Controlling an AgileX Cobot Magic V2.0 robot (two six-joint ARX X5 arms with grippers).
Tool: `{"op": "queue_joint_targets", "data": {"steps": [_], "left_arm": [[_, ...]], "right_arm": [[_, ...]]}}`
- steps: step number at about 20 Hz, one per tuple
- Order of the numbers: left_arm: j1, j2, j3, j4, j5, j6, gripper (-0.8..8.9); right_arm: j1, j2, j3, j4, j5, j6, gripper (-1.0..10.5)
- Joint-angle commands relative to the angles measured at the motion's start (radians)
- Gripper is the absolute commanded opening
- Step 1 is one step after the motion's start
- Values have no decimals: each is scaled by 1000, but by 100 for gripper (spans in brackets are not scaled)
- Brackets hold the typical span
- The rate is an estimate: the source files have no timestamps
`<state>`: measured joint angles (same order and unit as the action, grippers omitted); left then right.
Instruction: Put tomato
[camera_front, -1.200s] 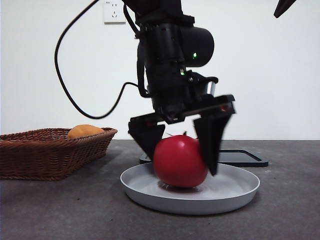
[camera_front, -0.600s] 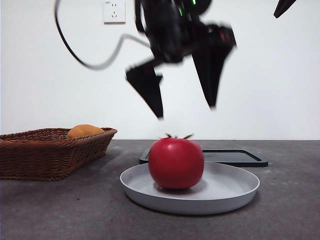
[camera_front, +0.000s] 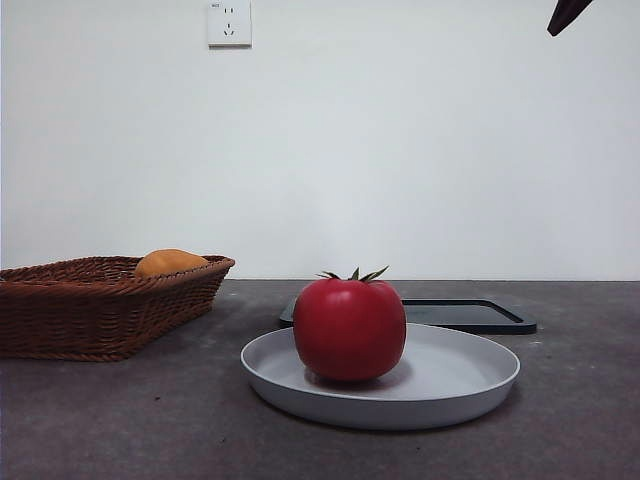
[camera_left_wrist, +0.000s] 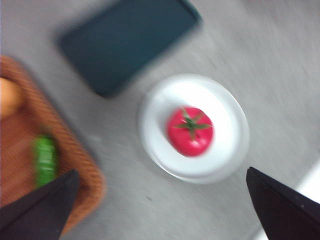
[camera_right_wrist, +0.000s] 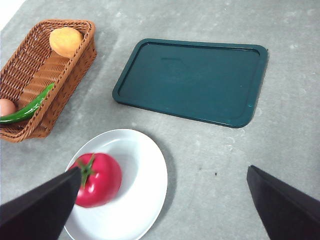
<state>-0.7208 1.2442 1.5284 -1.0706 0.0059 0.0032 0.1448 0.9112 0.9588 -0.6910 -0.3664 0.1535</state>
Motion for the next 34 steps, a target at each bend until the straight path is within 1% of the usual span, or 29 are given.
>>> {"op": "queue_joint_targets", "data": {"steps": [1,2,4,7,9,14,17,19,22,24,27,30,33,34], "left_arm": [[8,-209,-174,148,-3,16,752],[8,-296,-254,207,-3,15,752],[7,-436,-399,296,-3,-18,752],[7,-547,-529,313,-3,-48,752],[7,-567,-544,291,-3,-49,752],[7,-573,-544,293,-3,-49,752],[7,-574,-544,293,-3,-49,752],[7,-573,-544,293,-3,-49,752],[7,-574,-544,293,-3,-49,752],[7,-573,-544,293,-3,-49,752],[7,-574,-544,293,-3,-49,752],[7,-573,-544,293,-3,-49,752],[7,-573,-544,293,-3,-49,752],[7,-574,-544,293,-3,-49,752]], "right_arm": [[3,7,18,10,0,-8,695],[3,7,18,10,0,-8,695],[3,7,18,10,0,-8,695],[3,7,18,9,-4,-8,695],[3,7,18,10,-4,-8,695],[4,7,18,9,-10,-5,695],[30,24,19,14,-84,-3,693],[92,57,19,16,-70,4,693],[238,149,21,65,-29,48,693],[330,235,33,93,28,54,693],[442,381,76,96,110,40,694],[523,545,144,90,178,7,702],[562,681,200,87,239,0,707],[570,717,213,87,246,0,707]]}}
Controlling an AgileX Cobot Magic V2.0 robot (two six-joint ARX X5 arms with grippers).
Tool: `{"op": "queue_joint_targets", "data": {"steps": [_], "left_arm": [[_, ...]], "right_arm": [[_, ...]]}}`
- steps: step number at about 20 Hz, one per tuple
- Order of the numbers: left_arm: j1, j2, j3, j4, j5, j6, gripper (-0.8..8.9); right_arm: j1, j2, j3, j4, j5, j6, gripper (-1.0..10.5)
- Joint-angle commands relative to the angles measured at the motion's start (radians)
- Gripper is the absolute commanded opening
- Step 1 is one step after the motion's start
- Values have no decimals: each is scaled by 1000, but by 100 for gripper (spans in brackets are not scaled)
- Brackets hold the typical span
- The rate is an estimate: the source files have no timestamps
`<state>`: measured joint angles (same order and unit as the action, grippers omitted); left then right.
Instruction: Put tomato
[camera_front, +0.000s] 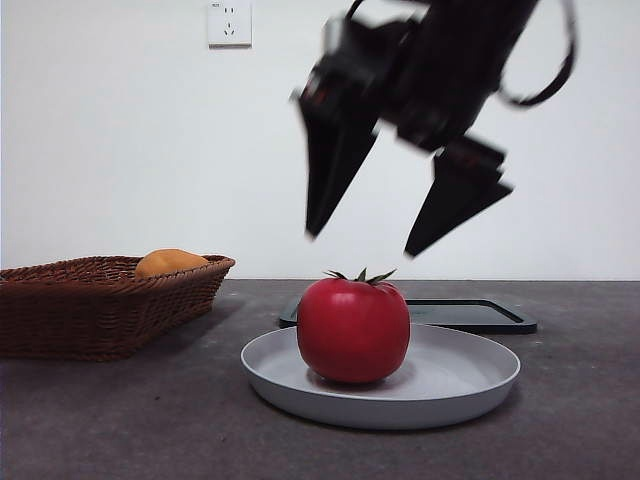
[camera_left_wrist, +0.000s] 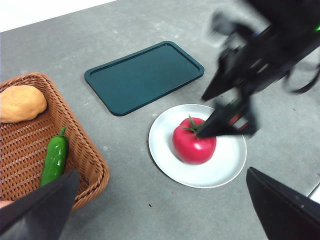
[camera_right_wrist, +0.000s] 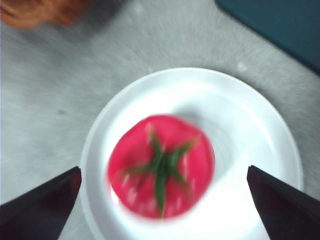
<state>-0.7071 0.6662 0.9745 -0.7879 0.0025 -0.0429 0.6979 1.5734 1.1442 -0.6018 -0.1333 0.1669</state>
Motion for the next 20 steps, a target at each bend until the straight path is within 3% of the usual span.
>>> {"op": "queue_joint_targets", "data": {"steps": [1,9,15,17,20], "left_arm": [[-6,5,10,10,0,-3,752],[-6,5,10,10,1,-3,752],[-6,5,10,10,1,-3,752],[-6,5,10,10,1,-3,752],[-6,5,10,10,1,-3,752]], "right_arm": [[24,83,37,-4,12,-13,707],[61,218,42,16,31,10,704],[66,218,42,18,37,29,299],[66,218,43,15,37,29,239],[64,218,91,-44,42,26,238]]}}
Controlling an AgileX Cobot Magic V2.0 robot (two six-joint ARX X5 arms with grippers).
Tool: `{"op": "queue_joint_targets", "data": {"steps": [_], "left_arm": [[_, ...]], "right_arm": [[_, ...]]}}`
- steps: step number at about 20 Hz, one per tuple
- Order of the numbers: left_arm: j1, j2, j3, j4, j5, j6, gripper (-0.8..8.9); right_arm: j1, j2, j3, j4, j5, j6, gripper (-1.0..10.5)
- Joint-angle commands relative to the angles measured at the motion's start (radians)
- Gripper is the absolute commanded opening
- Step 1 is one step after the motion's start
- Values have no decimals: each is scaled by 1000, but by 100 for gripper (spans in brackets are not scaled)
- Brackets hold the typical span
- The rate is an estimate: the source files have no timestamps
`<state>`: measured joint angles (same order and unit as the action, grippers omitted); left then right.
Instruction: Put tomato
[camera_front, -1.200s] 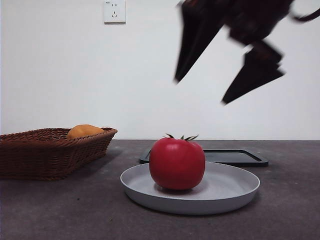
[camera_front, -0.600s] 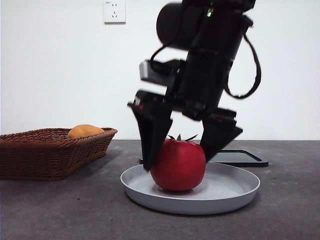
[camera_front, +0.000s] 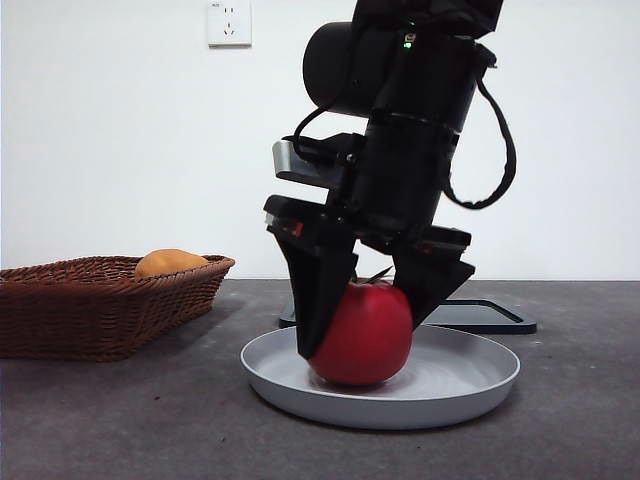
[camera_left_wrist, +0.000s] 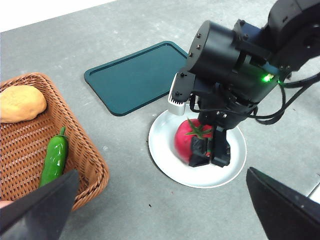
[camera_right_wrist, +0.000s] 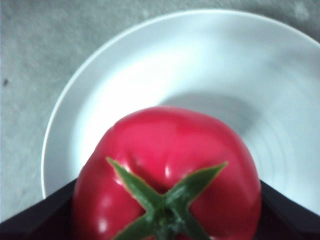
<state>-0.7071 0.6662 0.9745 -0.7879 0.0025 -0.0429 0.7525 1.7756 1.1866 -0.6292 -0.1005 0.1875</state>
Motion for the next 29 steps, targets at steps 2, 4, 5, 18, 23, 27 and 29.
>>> {"op": "queue_joint_targets", "data": {"steps": [2,4,5,18,23,27,29], "left_arm": [[-6,5,10,10,0,-3,752],[-6,5,10,10,1,-3,752],[-6,5,10,10,0,-3,752],[-6,5,10,10,1,-3,752],[-6,5,10,10,1,-3,752],[-6,5,10,11,1,-3,752],[-6,5,10,11,1,-3,752]], "right_arm": [[6,16,116,-81,55,3,238],[-18,16,197,-145,80,-10,238],[-37,17,235,-149,80,-24,238],[-307,426,797,-221,72,-73,238],[-348,506,827,-158,77,-97,238],[-375,542,827,-164,74,-83,239],[-375,547,826,-157,74,-83,239]]}}
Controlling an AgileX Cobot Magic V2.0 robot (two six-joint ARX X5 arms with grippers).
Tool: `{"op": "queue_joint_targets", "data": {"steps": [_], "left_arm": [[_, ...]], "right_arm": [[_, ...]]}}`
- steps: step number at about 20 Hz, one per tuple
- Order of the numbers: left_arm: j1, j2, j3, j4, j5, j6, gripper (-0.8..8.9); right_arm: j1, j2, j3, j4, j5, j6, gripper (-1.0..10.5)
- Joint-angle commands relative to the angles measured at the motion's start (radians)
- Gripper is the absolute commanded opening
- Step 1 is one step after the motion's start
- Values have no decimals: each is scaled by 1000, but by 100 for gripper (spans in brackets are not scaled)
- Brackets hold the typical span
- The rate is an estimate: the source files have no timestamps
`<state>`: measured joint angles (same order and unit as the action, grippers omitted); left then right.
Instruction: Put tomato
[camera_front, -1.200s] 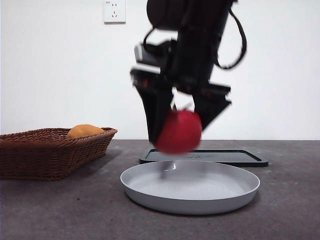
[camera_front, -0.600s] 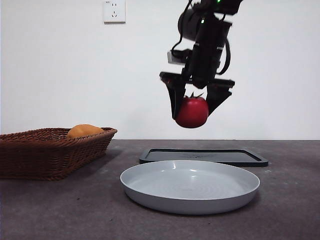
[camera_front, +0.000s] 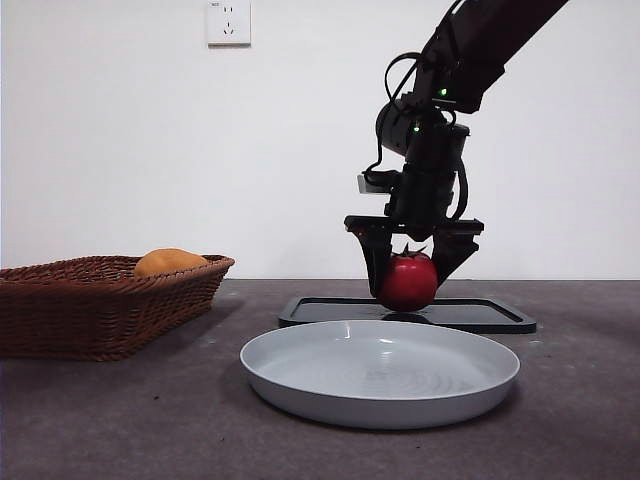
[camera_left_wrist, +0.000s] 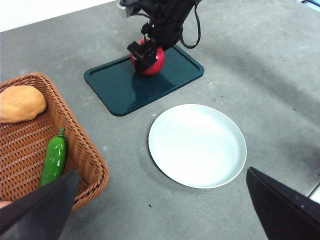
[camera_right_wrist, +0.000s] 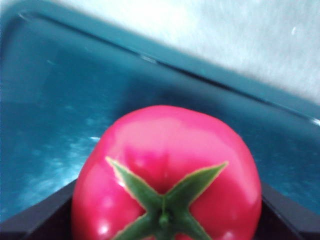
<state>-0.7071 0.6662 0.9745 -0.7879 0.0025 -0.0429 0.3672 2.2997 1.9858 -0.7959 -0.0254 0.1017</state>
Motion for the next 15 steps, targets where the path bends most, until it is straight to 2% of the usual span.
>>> {"op": "queue_joint_targets", "data": {"steps": [1,4,5,8,11,15], "left_arm": [[-6,5,10,11,1,-3,752],[-6,5,10,11,0,-3,752],[-6,5,10,11,1,-3,752],[-6,5,10,11,1,-3,752],[-6,5,10,11,1,-2,752],[-6,5,10,11,0,-3,752]], "right_arm": [[10,23,27,10,-2,3,239],[10,23,27,4,-5,3,249],[10,23,27,4,-5,3,321],[10,22,29,-6,-3,35,670],[8,19,142,-151,0,58,683],[1,16,486,-484,2,51,683]]}}
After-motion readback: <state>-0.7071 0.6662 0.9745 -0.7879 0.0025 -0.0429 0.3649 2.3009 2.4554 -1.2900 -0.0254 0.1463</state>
